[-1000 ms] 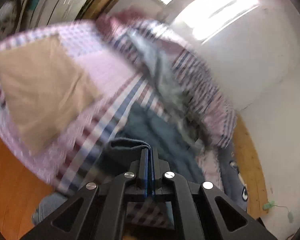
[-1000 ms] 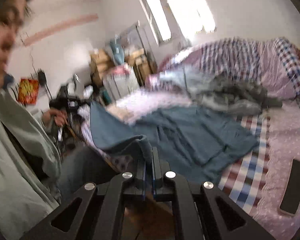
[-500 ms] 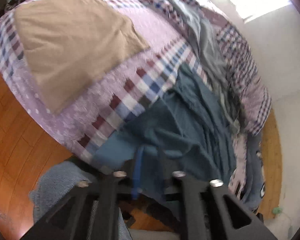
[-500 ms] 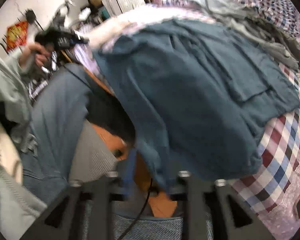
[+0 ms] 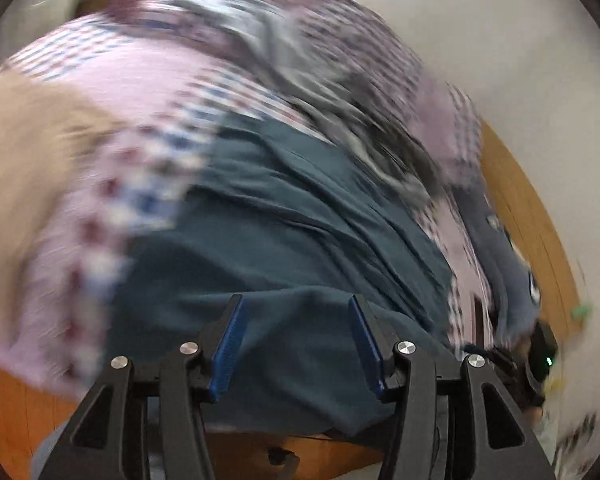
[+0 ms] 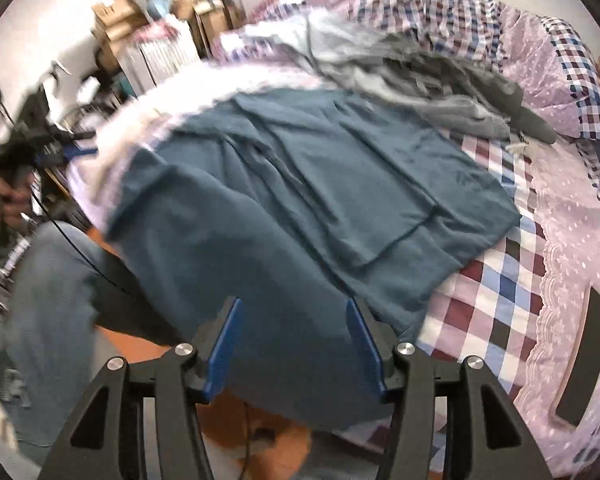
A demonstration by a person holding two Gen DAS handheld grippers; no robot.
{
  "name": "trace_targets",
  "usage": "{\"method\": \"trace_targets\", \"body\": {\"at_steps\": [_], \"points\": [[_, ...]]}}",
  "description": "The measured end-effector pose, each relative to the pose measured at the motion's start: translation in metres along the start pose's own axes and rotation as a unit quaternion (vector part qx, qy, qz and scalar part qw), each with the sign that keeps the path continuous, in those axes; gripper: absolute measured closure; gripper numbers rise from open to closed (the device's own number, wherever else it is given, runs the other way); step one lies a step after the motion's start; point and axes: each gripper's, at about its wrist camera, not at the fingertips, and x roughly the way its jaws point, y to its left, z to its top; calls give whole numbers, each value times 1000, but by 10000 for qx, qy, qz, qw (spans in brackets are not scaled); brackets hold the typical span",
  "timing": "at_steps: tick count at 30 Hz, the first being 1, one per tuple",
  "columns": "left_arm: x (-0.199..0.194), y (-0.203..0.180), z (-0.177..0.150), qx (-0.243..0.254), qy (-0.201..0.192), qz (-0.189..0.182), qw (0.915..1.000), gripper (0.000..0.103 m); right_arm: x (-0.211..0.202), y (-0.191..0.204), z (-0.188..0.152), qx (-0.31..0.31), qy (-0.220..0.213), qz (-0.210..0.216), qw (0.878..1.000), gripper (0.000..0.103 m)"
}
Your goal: Fold clothes
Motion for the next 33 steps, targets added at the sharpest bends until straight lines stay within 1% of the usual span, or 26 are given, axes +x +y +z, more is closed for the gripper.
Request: {"method": "trace_targets", "body": {"at_steps": [2, 5, 6, 8, 9, 10, 12, 14, 16, 18, 20, 21, 23, 26, 29, 31, 33], "points": [[29, -24, 7, 250, 134, -204, 9994, 47, 19, -10, 4, 30, 232, -62, 9997, 46], [72, -55, 16, 574, 317, -503, 9966, 47, 36, -22, 5, 220, 492, -101, 9985, 46], [82, -59, 19, 591, 341, -564, 9961, 47, 41, -24, 6, 219, 599, -20, 9980, 46], [100, -66, 27, 595, 367, -718, 9950, 47, 49, -19, 2, 58, 925, 311, 9952, 46], [109, -69, 32, 584, 368, -810, 9943, 47, 51, -15, -1, -43, 1064, 358, 9937, 47], [115, -70, 38, 586, 326, -889, 9938, 47, 53, -10, -4, -145, 1202, 406, 9918, 47], [120, -69, 52, 585, 14, -997, 9933, 47, 56, -4, -10, -304, 1450, 483, 9878, 47], [123, -58, 62, 515, -243, -1086, 9925, 47, 50, -8, -14, -200, 1520, 445, 9872, 47], [128, -38, 68, 319, -369, -1156, 9921, 47, 40, -13, -16, -103, 1507, 352, 9879, 47], [131, -15, 72, 119, -384, -1038, 9938, 47, 23, -23, -14, 138, 1269, 281, 9914, 46], [127, 7, 80, -79, -424, -857, 9954, 47, 9, -43, -11, 587, 942, 141, 9937, 45], [123, 15, 84, -173, -511, -805, 9953, 47, 5, -56, -11, 850, 805, 34, 9931, 45], [109, 32, 93, -322, -789, -822, 9930, 47, -2, -82, -8, 1388, 522, -170, 9888, 45], [94, 54, 113, -427, -1040, -715, 9911, 47, -7, -134, 1, 2299, 38, -308, 9727, 45], [88, 76, 131, -681, -1134, -690, 9888, 47, -8, -184, 10, 3152, -406, -323, 9476, 45], [88, 93, 146, -888, -1144, -712, 9869, 47, -7, -198, 13, 3383, -598, -325, 9386, 45], [99, 110, 168, -1039, -1011, -678, 9871, 47, -2, -213, 13, 3635, -896, -178, 9271, 45]]}}
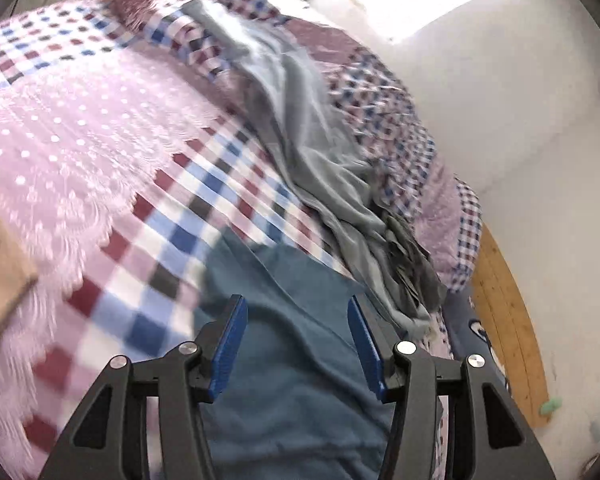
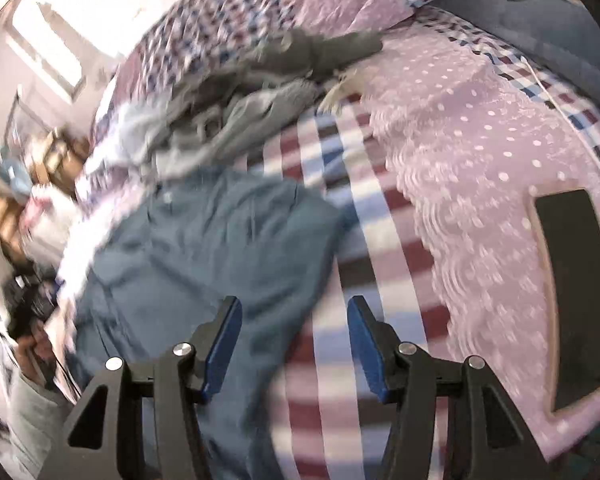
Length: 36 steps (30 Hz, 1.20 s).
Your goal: Fold clothes
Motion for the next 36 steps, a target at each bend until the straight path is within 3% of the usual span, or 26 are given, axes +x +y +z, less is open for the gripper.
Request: {"method": "trace_targets", "body": {"at_steps": [7, 14, 19, 21, 22, 23, 29, 31, 32, 33, 34, 36], "points": [[56, 45, 37, -199, 695, 395, 9966, 47, 36, -27, 7, 608, -97, 432, 9972, 45], [91, 55, 53, -69, 1173, -1, 9931, 47, 53, -41, 15, 728, -89, 925, 9930, 44], [114, 42, 56, 324, 1468, 85, 9886, 48, 62, -38, 19, 628, -99, 1122, 9916, 38], [118, 40, 57, 343, 1482, 48, 9884, 58, 63, -37, 21, 616, -138, 1221, 9905, 38], [120, 39, 58, 349, 1497, 49, 9881, 81, 64, -36, 23, 598, -149, 1241, 9904, 38], [124, 40, 58, 345, 1530, 193, 9874, 96, 65, -34, 24, 544, -154, 1233, 9908, 38], [129, 34, 57, 518, 1267, 261, 9902, 99, 75, -32, 29, 513, -123, 1360, 9893, 40], [128, 35, 59, 470, 1153, 283, 9918, 99, 79, -37, 32, 672, -123, 1473, 9867, 49], [127, 35, 60, 447, 1096, 294, 9925, 100, 81, -39, 33, 730, -107, 1486, 9861, 65], [126, 35, 60, 458, 1045, 310, 9930, 100, 84, -39, 34, 731, -66, 1431, 9870, 88], [125, 34, 61, 470, 996, 326, 9934, 100, 87, -38, 34, 707, -11, 1352, 9883, 98], [125, 34, 61, 493, 921, 374, 9938, 100, 92, -31, 34, 541, 73, 1195, 9913, 100]]}}
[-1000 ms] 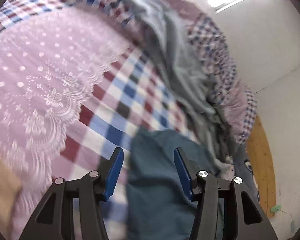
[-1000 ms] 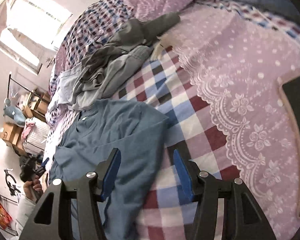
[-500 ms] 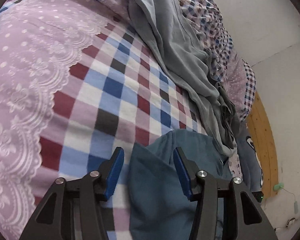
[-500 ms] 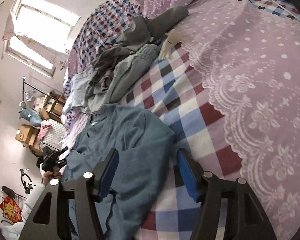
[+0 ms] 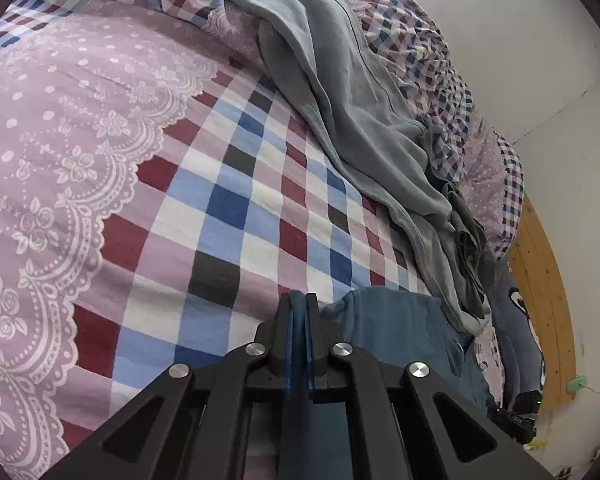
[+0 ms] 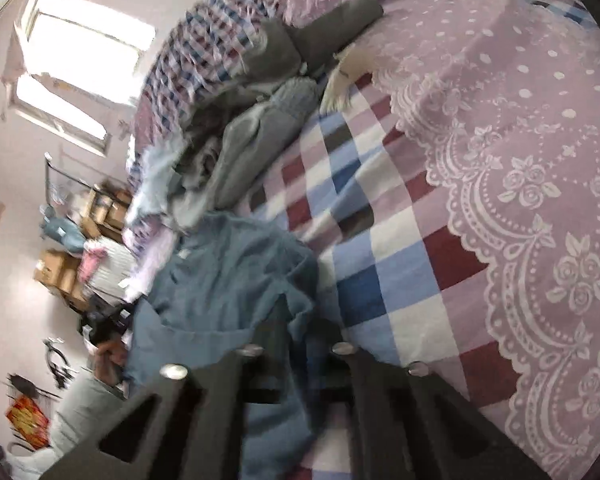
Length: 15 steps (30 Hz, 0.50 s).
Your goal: Fold clothes
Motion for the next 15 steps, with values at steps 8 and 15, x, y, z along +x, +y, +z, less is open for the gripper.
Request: {"method": "trace_targets", "body": {"at_steps": [8, 15], "points": [[-9, 5, -1, 37, -157, 9, 9999, 100, -2, 14, 8, -459, -13, -926, 9946, 101], [-39, 19, 16, -264, -442, -53, 9987, 42, -18, 19, 11, -692, 69, -1165, 9908, 61]]}}
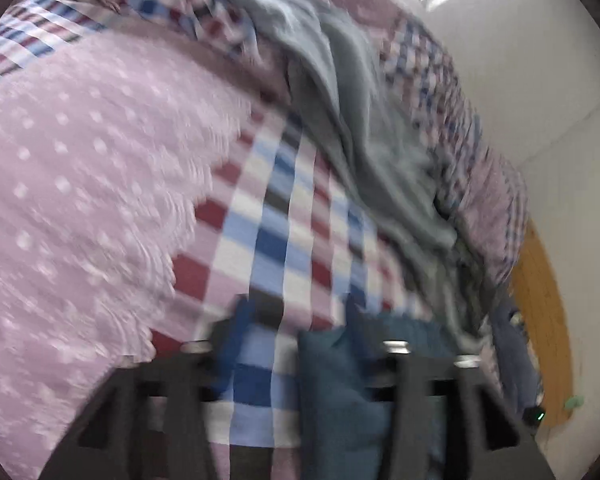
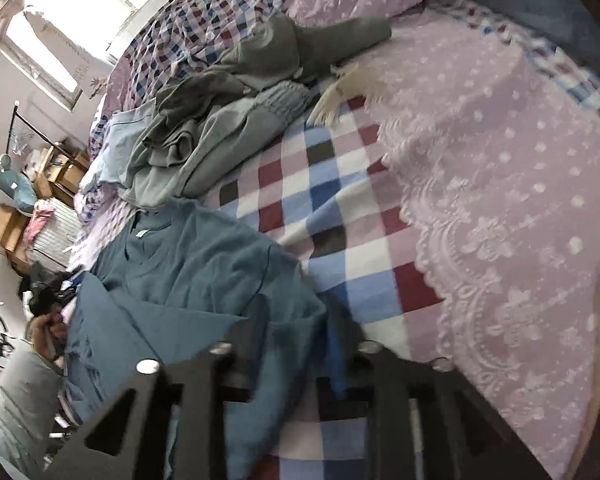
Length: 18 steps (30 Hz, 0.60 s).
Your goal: Fold clothes
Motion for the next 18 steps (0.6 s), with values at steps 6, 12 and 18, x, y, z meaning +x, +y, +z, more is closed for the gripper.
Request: {"method": "trace_targets", "body": {"at_steps": [6, 12, 18], "points": [[12, -12, 4, 317, 406, 163, 9985, 40, 2, -6, 2, 187, -61, 168, 9997, 61], [28, -14, -10, 396, 785, -96, 9961, 41, 5, -22, -1, 599, -208, 680, 9957, 61], [53, -33, -18, 727, 1092, 66, 9913, 101, 15, -14, 3, 546, -180, 868, 9946, 61]]}}
